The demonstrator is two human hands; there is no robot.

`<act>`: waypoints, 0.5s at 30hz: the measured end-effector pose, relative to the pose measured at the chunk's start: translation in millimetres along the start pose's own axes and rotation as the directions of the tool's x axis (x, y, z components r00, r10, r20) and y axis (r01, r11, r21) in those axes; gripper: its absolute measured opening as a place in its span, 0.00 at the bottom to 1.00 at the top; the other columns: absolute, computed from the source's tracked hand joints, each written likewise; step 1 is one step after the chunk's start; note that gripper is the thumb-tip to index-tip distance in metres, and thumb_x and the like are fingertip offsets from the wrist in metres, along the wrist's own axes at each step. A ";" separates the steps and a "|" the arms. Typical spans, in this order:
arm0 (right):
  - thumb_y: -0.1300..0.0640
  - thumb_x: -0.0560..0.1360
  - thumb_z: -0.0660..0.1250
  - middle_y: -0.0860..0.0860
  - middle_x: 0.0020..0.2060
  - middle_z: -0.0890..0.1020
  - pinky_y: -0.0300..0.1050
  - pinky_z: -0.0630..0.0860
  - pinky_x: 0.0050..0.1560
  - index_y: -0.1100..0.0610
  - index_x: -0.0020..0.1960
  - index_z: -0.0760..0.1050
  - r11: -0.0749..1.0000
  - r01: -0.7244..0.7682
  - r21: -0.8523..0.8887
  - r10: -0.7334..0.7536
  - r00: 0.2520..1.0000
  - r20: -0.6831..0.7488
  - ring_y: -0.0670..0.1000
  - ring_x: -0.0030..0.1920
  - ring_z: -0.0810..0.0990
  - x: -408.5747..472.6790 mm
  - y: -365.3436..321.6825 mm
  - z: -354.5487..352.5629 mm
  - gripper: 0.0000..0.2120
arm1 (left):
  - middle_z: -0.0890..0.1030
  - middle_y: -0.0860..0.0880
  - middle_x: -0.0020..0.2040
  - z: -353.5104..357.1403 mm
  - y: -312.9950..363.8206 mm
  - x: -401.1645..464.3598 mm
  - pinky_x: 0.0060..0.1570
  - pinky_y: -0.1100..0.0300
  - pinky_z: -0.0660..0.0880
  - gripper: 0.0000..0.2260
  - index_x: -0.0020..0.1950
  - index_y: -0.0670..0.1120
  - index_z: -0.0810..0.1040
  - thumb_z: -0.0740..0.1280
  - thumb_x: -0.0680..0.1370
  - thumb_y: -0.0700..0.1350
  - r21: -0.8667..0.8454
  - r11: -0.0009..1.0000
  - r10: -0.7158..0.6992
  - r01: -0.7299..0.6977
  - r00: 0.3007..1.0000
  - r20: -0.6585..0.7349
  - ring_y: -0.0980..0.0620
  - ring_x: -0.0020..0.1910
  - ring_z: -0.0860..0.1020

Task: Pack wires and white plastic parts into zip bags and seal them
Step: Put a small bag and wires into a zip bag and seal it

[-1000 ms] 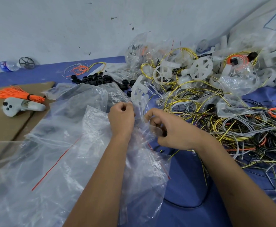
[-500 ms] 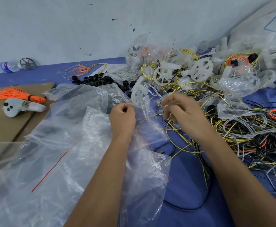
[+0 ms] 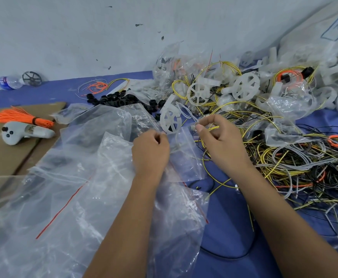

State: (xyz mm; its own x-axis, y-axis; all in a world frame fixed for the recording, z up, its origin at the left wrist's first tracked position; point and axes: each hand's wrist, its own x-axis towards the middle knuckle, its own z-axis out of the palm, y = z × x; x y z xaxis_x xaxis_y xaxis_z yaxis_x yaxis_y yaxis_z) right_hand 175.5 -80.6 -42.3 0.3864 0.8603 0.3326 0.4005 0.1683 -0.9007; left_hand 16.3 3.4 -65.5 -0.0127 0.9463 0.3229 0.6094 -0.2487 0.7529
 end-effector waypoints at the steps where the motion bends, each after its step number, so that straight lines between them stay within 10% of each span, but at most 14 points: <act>1: 0.53 0.81 0.67 0.52 0.23 0.74 0.37 0.62 0.26 0.53 0.49 0.76 0.999 0.018 -0.049 -0.022 0.997 -0.069 0.46 0.22 0.63 3.6 2.0 1.0 0.05 | 0.74 0.52 0.29 -0.3 2.8 -1.1 0.31 0.57 0.62 0.18 0.31 0.49 0.67 0.65 0.80 0.48 0.053 0.998 0.031 -0.030 1.000 -0.003 0.51 0.30 0.72; 5: 0.58 0.78 0.67 0.48 0.37 0.82 0.47 0.76 0.44 0.53 0.52 0.78 0.885 0.096 -0.455 -0.136 0.989 -0.057 0.53 0.40 0.80 36.1 -2.6 9.3 0.04 | 0.74 0.54 0.29 4.9 15.6 -6.0 0.30 0.59 0.64 0.15 0.34 0.51 0.69 0.66 0.80 0.51 -0.002 0.974 0.225 -0.225 0.974 0.017 0.56 0.29 0.72; 10: 0.69 0.70 0.69 0.53 0.74 0.68 0.57 0.69 0.68 0.47 0.76 0.67 0.615 0.467 -0.635 -0.110 0.848 0.518 0.61 0.70 0.68 93.4 -23.6 30.9 0.38 | 0.75 0.51 0.31 10.2 17.1 -11.8 0.38 0.48 0.74 0.03 0.46 0.51 0.72 0.64 0.74 0.45 -0.144 0.909 0.417 -0.392 0.874 0.248 0.47 0.34 0.75; 15: 0.66 0.72 0.71 0.54 0.67 0.72 0.52 0.72 0.62 0.46 0.75 0.70 0.477 0.588 -0.654 -0.010 0.747 0.664 0.58 0.66 0.71 117.2 -21.9 43.4 0.34 | 0.75 0.49 0.31 2.9 12.8 -8.1 0.39 0.47 0.74 0.14 0.55 0.51 0.76 0.59 0.72 0.45 -0.133 0.917 0.399 -0.376 0.867 0.298 0.46 0.35 0.75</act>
State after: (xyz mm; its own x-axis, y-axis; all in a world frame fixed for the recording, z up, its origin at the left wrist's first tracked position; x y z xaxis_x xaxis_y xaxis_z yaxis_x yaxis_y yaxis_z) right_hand 176.0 37.4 4.4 -0.2674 0.9609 0.0718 0.9611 0.2713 -0.0516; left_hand 26.6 -6.8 -60.1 0.4679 0.7833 0.4093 0.4586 -0.6111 0.6452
